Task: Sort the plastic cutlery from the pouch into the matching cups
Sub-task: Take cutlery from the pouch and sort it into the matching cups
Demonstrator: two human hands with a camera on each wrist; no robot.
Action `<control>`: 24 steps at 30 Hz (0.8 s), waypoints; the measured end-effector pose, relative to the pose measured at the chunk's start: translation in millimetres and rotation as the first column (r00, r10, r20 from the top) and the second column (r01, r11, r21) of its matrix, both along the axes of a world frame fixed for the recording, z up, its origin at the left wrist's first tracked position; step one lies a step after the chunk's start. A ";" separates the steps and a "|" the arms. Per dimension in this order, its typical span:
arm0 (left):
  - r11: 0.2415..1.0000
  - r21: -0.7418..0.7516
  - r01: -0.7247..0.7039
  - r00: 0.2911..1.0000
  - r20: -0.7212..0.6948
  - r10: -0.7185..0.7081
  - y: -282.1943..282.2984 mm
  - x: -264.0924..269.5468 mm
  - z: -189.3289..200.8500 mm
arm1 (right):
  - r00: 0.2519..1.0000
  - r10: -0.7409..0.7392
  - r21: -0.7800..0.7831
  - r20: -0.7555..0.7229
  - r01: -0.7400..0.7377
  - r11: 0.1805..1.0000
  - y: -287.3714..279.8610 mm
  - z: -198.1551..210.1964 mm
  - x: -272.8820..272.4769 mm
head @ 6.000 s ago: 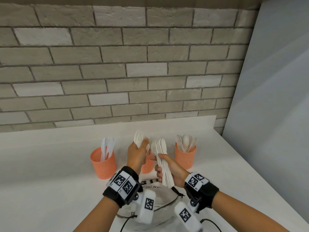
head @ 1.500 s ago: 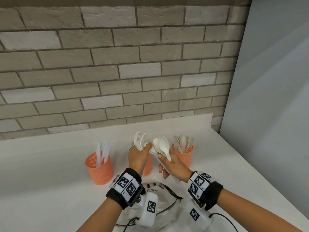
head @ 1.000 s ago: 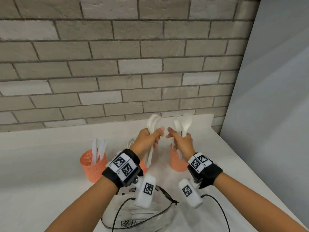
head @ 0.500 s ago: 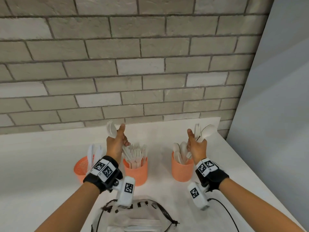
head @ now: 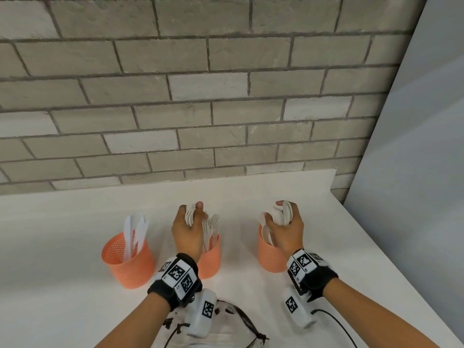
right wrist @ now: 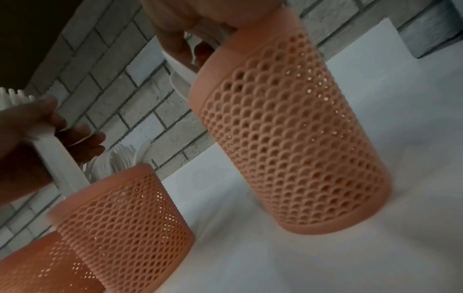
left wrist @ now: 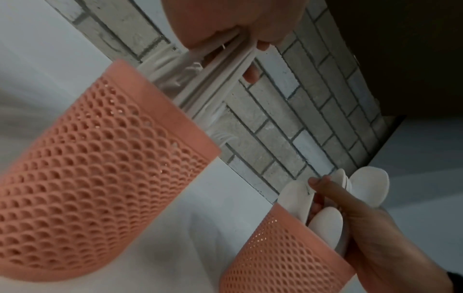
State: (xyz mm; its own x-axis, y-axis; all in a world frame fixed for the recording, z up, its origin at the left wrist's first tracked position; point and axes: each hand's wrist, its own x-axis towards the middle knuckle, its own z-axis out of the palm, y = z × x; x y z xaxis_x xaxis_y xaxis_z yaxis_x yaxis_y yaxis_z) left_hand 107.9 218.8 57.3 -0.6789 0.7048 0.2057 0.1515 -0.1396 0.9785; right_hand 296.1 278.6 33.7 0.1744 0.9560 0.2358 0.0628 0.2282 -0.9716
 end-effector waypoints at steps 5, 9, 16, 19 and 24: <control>0.997 -0.036 -0.065 0.989 -0.138 0.059 0.9 3.4 -9.3 | 1.000 0.002 0.059 0.010 -0.003 0.998 -4.1 -0.7 1.7; 0.999 0.013 -0.043 0.993 -0.113 0.044 -1.0 0.0 -13.8 | 0.998 0.016 0.118 0.060 -0.023 0.993 -2.7 -5.7 5.2; 0.982 -0.188 -0.029 0.899 -0.435 -0.056 1.1 -3.8 -26.3 | 0.773 -0.048 0.259 0.633 -0.152 0.954 1.0 -16.3 15.4; 0.905 -0.410 -0.117 0.801 -0.578 -0.158 -2.0 -1.7 -19.0 | 0.475 -0.035 0.132 0.879 -0.171 0.976 1.6 -9.3 20.6; 0.808 -0.551 -0.209 0.682 -0.674 -0.283 -6.4 6.0 -16.3 | 0.307 0.064 -0.023 0.949 -0.138 0.990 -4.7 12.3 20.7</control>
State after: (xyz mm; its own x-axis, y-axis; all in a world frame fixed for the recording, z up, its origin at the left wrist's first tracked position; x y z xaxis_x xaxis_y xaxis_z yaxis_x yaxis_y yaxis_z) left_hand 113.9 212.4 41.0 -0.4657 0.8683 0.1709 0.8186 0.3493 0.4560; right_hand 316.7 273.8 46.0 -0.3004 0.9286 0.2178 0.9027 0.3506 -0.2496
